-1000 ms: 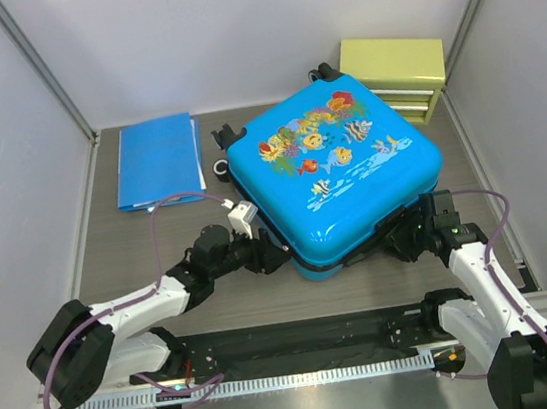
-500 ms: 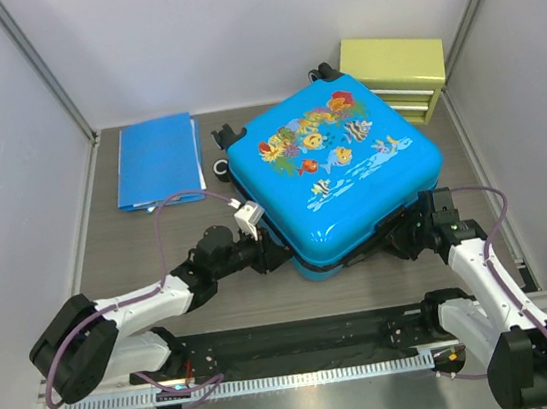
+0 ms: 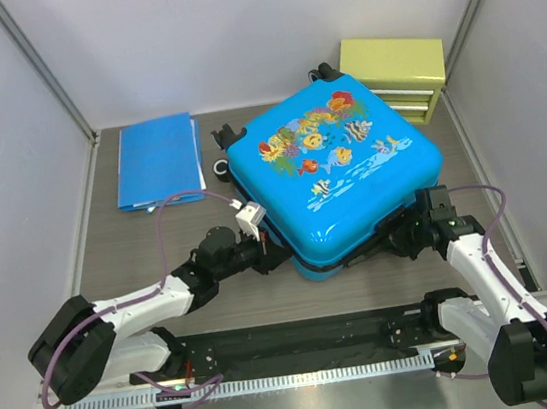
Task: Pack the luggage
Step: Zip the luggage at the center of the board.
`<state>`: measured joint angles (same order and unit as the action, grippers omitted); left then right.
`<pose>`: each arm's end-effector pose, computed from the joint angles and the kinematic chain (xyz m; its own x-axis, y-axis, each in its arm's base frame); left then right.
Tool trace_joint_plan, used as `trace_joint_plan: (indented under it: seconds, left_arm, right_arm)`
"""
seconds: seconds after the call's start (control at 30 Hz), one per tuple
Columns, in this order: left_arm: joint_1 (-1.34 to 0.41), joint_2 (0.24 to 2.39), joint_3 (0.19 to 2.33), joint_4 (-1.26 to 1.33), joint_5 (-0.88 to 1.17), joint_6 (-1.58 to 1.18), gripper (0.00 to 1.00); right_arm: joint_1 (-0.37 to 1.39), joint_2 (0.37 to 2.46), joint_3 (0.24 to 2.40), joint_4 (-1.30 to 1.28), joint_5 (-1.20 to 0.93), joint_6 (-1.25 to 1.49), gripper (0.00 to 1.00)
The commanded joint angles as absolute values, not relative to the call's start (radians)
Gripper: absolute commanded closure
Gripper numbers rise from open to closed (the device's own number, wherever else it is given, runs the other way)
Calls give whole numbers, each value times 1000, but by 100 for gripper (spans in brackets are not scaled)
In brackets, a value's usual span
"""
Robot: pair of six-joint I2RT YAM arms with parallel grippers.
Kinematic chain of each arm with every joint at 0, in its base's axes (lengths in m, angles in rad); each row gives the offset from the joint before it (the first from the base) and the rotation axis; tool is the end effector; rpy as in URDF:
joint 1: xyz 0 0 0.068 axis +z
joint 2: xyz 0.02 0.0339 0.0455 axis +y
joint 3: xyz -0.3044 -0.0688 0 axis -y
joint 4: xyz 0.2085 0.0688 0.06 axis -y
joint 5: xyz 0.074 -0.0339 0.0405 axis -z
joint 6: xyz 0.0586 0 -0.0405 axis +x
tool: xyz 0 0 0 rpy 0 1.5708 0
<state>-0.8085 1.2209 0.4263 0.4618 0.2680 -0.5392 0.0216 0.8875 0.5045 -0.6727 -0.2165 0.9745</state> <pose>0.1461 -0.1755 0.2501 -0.6404 -0.0462 -0.7666 0.6310 0.5374 -0.5595 0.1080 0.0149 0.2131 -0.5936 0.7955 -0.1220 0.6486 0.5626 0.5126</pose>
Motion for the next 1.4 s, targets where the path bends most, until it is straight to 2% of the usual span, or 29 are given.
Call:
trace_joint_plan:
  seconds: [0.0, 0.2, 0.37, 1.03, 1.37]
  left_arm:
    - [-799, 1194, 477, 454, 26, -511, 100]
    - [-798, 1144, 486, 394, -170, -514, 100]
    - [-753, 1146, 518, 361, -204, -505, 100]
    - [-322, 1364, 722, 344, -3, -495, 100]
    - [-236, 1469, 830, 353, 89, -474, 100]
  right_arm:
    - [29, 887, 563, -716, -45, 920, 99]
    - [26, 853, 600, -770, 54, 936, 99]
    - [14, 838, 611, -790, 67, 930, 99]
    - [-140, 788, 607, -818, 17, 842, 99]
    - [-161, 785, 600, -822, 15, 828, 99]
